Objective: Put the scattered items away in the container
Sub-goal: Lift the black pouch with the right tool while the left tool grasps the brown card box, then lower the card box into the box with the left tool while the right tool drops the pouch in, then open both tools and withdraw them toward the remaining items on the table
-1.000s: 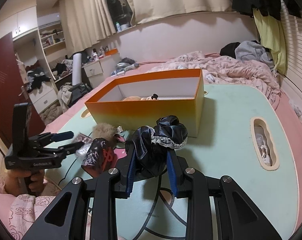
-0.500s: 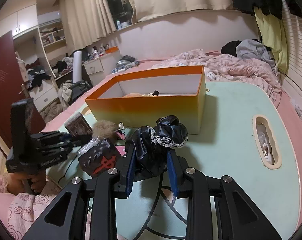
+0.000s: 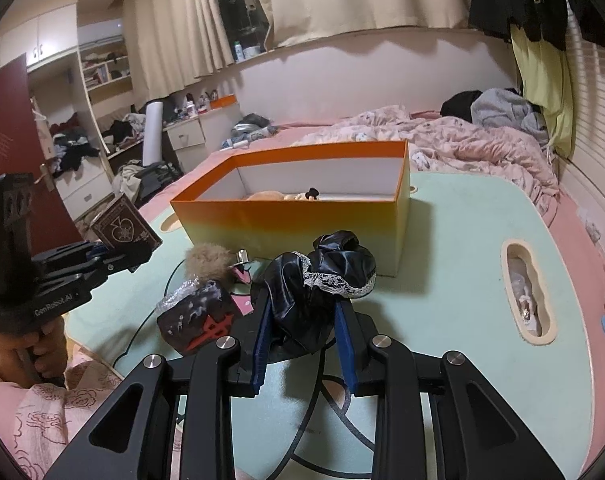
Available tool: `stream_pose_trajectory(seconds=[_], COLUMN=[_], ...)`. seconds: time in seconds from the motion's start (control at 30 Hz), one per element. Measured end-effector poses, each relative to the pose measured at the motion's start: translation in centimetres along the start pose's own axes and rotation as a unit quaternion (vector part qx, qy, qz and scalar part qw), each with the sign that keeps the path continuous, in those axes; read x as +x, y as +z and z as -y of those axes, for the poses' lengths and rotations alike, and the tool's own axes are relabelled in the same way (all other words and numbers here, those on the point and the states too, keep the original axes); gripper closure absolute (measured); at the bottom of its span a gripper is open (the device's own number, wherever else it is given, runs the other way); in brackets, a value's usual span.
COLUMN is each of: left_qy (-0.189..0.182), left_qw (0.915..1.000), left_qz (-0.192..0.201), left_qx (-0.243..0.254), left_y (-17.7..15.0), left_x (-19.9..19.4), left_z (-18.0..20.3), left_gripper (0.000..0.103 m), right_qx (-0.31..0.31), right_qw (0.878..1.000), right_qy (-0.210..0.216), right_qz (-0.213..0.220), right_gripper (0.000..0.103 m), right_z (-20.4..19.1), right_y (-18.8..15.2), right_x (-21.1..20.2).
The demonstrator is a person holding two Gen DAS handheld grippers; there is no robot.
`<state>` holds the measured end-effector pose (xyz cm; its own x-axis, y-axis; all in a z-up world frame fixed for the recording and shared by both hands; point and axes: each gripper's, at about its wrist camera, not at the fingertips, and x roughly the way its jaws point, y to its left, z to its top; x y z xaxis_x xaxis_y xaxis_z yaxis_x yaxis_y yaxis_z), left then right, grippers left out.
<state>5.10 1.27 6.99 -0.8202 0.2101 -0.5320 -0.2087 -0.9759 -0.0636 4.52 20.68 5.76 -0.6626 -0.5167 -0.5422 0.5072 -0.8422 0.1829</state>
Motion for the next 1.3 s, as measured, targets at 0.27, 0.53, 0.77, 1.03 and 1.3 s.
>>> stream_pose_trajectory(seconds=[0.27, 0.53, 0.77, 1.03, 1.3], left_qy=[-0.003, -0.010, -0.011, -0.012, 0.005], left_qw=[1.0000, 0.9999, 0.9998, 0.9956, 0.9963], left_qz=[0.004, 0.010, -0.006, -0.054, -0.032], left_qx=[0.002, -0.008, -0.017, -0.075, -0.079], left_y=[1.4, 4.6, 8.6, 8.5, 7.3], left_x=[0.6, 2.3, 5.9, 9.9, 8.7], left_z=[0.6, 0.4, -0.3, -2.1, -2.1], left_gripper=[0.082, 0.082, 0.082, 0.043, 0.031], right_qx=[-0.002, -0.035, -0.049, -0.028, -0.032], right_qw=[1.000, 0.998, 0.997, 0.997, 0.996], right_qy=[0.007, 0.003, -0.012, -0.058, -0.061], right_qz=[0.021, 0.058, 0.064, 0.048, 0.049], right_gripper=[0.075, 0.075, 0.075, 0.034, 0.032], right_z=[-0.2, -1.2, -0.9, -0.2, -0.3], right_y=[1.4, 5.3, 8.9, 9.4, 9.0], right_x=[-0.7, -1.1, 1.7, 5.5, 5.3])
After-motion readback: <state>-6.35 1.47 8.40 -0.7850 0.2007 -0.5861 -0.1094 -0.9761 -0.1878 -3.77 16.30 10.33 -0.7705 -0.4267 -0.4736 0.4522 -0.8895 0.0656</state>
